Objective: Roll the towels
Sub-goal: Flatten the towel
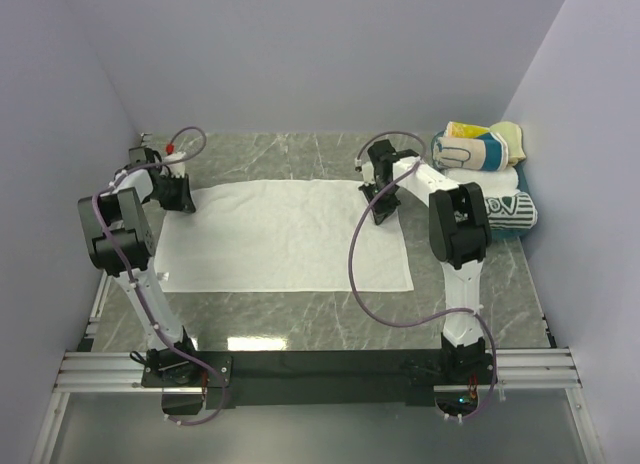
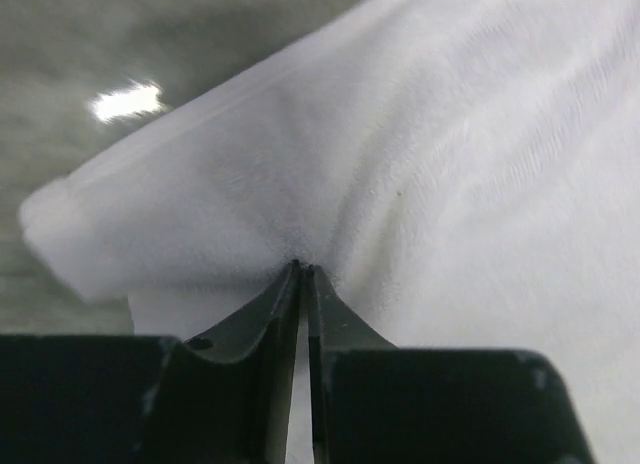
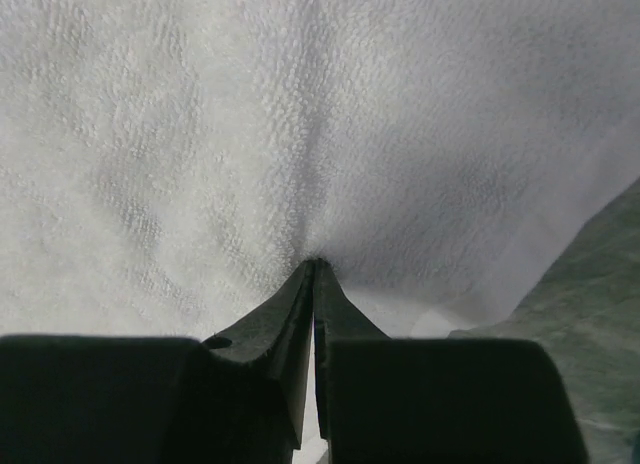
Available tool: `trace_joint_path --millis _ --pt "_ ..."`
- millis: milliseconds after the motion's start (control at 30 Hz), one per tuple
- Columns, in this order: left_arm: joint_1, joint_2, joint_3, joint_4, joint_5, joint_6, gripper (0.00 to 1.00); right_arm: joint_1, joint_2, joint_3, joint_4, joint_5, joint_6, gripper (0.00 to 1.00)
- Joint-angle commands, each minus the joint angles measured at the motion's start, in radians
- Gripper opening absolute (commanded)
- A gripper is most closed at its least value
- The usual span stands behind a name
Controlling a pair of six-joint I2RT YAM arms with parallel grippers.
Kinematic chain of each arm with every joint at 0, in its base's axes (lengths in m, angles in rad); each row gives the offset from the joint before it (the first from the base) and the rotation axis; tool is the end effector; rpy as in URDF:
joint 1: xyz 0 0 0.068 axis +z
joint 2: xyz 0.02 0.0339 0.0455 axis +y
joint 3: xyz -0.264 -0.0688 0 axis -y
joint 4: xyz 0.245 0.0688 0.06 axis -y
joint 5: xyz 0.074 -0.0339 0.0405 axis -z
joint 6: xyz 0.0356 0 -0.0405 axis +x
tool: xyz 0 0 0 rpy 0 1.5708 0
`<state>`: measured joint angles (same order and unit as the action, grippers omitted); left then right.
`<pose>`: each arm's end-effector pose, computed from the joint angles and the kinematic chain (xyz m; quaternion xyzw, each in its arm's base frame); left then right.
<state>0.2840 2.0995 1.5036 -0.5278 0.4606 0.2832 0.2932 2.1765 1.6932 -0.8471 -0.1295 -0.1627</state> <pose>0.4224 0.1068 0.1581 0.0502 0.9494 -0.1533 0.2695 0.4210 0.1319 0.1637 -0.2314 0.9633 0.0719 0.1152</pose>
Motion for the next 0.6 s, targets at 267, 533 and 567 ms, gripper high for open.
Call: trace_joint_path --millis 267,533,567 --pt "-0.016 -0.091 -0.051 -0.150 0.038 0.093 0.24 0.000 -0.043 -0.007 -0.004 -0.004 0.018 0.09" --pt "0.020 -0.047 0.154 -0.034 -0.137 -0.039 0.25 -0.003 -0.055 0.054 0.031 0.034 0.026 0.09" --pt "0.026 -0.027 0.174 -0.031 -0.132 -0.050 0.26 -0.003 -0.057 0.059 0.037 0.034 0.028 0.09"
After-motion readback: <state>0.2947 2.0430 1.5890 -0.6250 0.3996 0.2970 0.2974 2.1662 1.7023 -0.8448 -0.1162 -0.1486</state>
